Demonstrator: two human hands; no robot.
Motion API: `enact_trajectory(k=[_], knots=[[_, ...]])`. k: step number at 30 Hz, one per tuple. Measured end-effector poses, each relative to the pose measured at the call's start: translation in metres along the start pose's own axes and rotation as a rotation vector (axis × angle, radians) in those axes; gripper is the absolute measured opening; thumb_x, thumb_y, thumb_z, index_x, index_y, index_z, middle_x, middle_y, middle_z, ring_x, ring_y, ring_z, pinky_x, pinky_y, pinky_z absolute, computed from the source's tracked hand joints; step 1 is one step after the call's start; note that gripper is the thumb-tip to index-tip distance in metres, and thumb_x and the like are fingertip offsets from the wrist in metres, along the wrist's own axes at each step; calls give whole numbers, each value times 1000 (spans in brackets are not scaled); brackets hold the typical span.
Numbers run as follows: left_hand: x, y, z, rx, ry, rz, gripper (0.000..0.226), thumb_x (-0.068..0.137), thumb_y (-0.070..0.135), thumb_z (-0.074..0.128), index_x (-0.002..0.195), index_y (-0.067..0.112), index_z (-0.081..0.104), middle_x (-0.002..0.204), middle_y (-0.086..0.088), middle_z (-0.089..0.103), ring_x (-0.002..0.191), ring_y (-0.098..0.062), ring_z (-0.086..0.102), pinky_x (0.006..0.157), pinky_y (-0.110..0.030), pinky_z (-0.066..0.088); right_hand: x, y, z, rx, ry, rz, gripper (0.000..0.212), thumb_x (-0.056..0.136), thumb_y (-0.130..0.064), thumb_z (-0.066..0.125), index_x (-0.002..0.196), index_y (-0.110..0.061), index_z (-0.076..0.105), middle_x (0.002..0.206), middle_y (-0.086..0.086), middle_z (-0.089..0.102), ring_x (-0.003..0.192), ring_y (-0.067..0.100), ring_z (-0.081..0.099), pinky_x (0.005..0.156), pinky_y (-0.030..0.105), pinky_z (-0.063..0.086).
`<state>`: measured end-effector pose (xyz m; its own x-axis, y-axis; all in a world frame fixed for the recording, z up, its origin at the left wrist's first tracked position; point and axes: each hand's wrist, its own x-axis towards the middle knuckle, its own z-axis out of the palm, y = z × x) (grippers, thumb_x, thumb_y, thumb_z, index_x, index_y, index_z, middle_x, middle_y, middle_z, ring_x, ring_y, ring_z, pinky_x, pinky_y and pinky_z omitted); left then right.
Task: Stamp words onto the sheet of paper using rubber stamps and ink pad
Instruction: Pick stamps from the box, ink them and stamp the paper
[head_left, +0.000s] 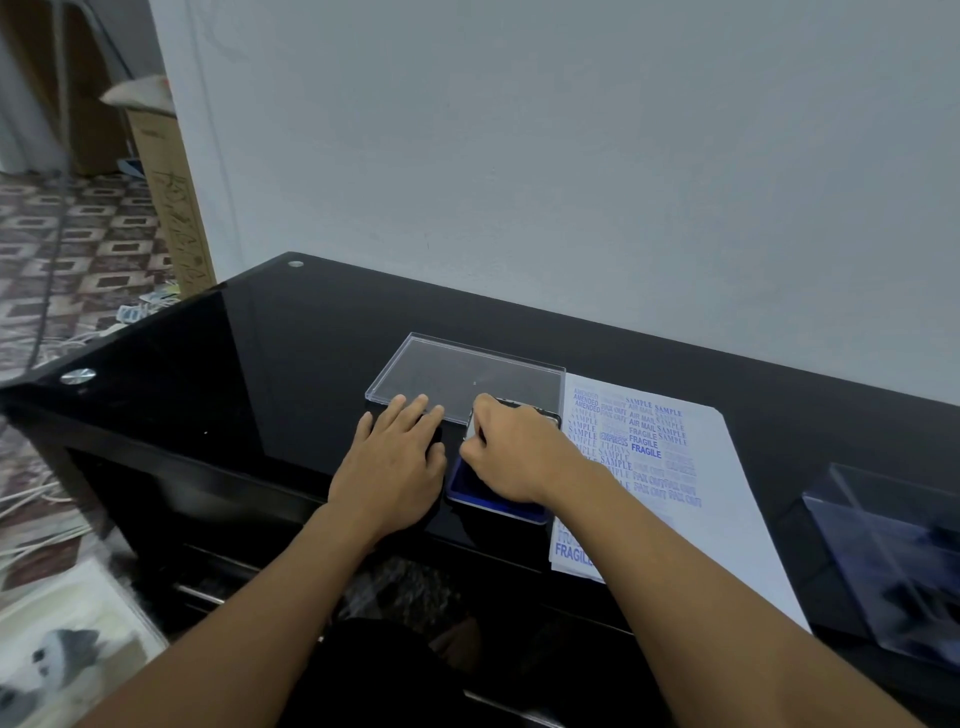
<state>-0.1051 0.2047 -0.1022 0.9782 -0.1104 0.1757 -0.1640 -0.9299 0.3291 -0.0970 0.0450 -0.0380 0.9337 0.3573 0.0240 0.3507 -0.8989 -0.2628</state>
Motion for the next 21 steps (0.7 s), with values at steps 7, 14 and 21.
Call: enact_trajectory(k=[7,14,21], knots=[[3,2,-3,-12,-16,-9,54,104,33,31,156,24,22,165,3,14,152,-17,2,123,-48,7,-7,1,3,-13,34,-14,14,95,-30,46,92,-19,39,87,10,61,78,30,57,67,39,47],[2,4,-4,-2,-7,-15,53,103,33,35,155,22,26,164,2,16,152,-18,6,122,-53,9,-1,1,3,-5,36,-12,14,96,-30,45,90,-19,39,75,2,49,71,26,50,63,36,39],[2,11,-13,-54,2,-39,53,103,29,35,155,21,27,164,1,17,152,-17,8,121,-51,10,-6,4,1,55,63,-13,14,94,-31,47,88,-19,42,75,0,51,73,26,54,61,35,39]])
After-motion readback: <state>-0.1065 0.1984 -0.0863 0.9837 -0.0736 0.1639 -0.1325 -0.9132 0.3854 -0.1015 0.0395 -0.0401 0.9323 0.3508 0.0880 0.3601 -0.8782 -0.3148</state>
